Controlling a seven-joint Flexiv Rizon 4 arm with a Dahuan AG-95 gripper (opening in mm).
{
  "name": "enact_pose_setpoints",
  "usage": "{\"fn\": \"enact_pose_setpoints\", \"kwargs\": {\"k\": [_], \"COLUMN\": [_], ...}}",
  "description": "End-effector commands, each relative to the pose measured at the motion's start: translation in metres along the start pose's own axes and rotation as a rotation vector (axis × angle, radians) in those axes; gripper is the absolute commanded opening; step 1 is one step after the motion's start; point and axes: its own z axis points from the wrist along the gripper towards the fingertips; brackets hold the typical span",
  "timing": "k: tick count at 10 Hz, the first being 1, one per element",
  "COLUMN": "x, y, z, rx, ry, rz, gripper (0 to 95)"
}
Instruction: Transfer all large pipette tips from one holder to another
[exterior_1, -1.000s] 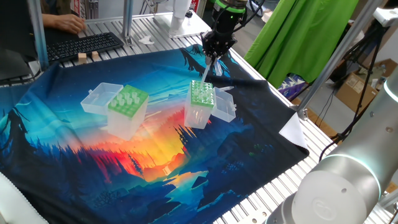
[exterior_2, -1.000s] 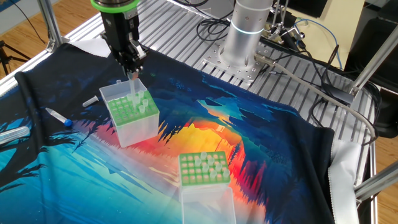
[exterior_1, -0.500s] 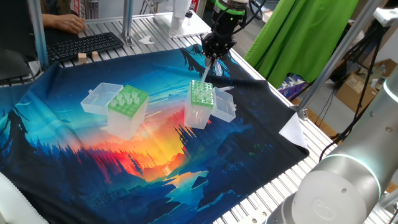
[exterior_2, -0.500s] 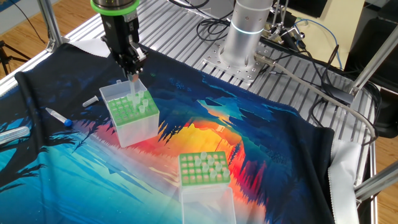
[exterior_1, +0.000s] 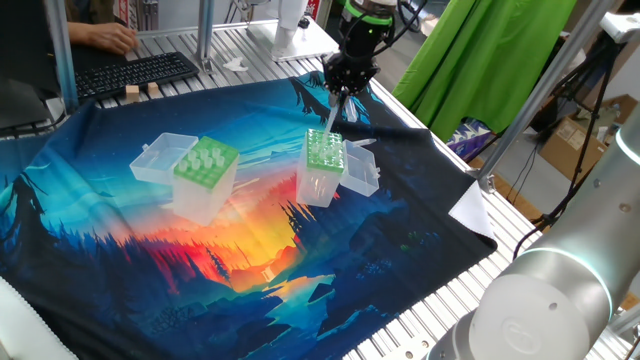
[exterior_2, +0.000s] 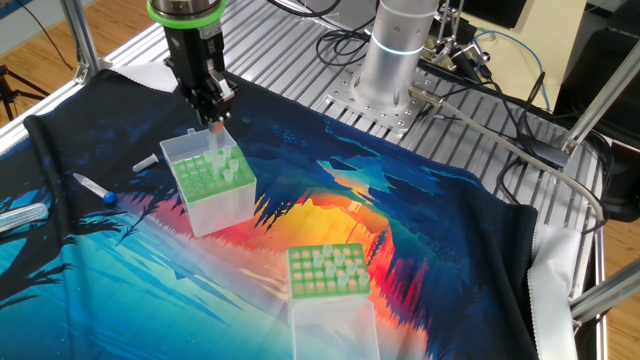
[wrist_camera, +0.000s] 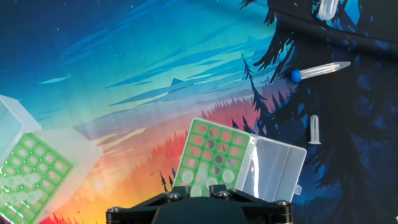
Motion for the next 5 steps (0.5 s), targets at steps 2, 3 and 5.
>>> {"fn": "enact_pose_setpoints", "kwargs": {"k": [2, 3, 5], "x": [0.0, 0.001, 0.005], "y": [0.001, 0.005, 0.021], "z": [0.0, 0.0, -0.004], "rx": [-0.015, -0.029, -0.071], "ry": [0.004, 0.007, 0.018], "rz": [-0.015, 0.005, 0.072], "gripper": [0.0, 0.0, 0.0]}}
